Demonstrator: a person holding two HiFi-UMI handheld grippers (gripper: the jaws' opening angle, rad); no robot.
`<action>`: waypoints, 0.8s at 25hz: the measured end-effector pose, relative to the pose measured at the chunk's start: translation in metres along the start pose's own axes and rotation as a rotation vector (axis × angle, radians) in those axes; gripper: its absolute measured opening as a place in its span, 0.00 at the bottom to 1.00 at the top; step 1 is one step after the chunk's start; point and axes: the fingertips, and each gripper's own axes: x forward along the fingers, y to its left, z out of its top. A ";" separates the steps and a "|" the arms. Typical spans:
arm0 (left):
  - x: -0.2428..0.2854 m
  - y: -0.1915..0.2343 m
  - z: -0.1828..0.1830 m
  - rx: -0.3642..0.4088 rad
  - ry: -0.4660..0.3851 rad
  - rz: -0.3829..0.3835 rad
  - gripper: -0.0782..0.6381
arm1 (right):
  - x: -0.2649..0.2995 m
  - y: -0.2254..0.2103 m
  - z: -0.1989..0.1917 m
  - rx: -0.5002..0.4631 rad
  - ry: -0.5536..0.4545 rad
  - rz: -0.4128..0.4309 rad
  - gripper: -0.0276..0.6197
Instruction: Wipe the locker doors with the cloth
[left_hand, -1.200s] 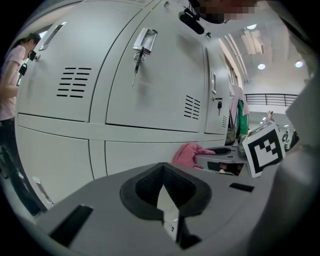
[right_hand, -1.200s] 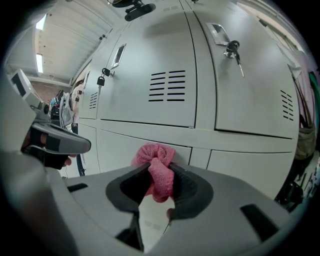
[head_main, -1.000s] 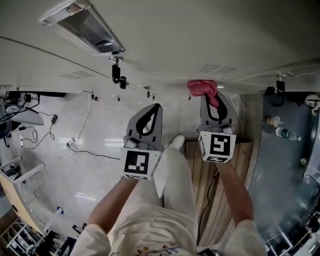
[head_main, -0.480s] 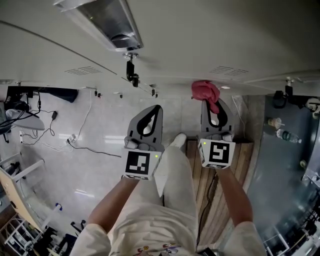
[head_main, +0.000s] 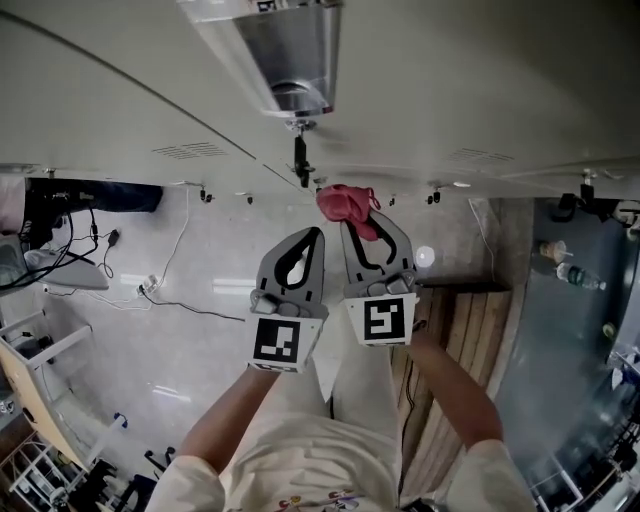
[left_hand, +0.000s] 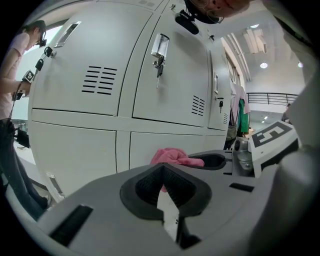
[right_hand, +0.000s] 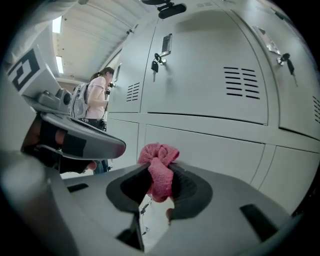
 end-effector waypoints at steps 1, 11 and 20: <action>-0.002 0.004 -0.001 0.002 0.001 0.007 0.12 | 0.004 0.004 0.001 0.007 0.002 0.005 0.21; -0.018 0.023 -0.007 0.006 -0.012 0.018 0.12 | 0.051 0.032 -0.002 -0.037 0.006 0.034 0.21; -0.021 0.031 -0.011 0.003 -0.001 0.018 0.12 | 0.060 0.019 -0.006 -0.013 0.022 -0.008 0.21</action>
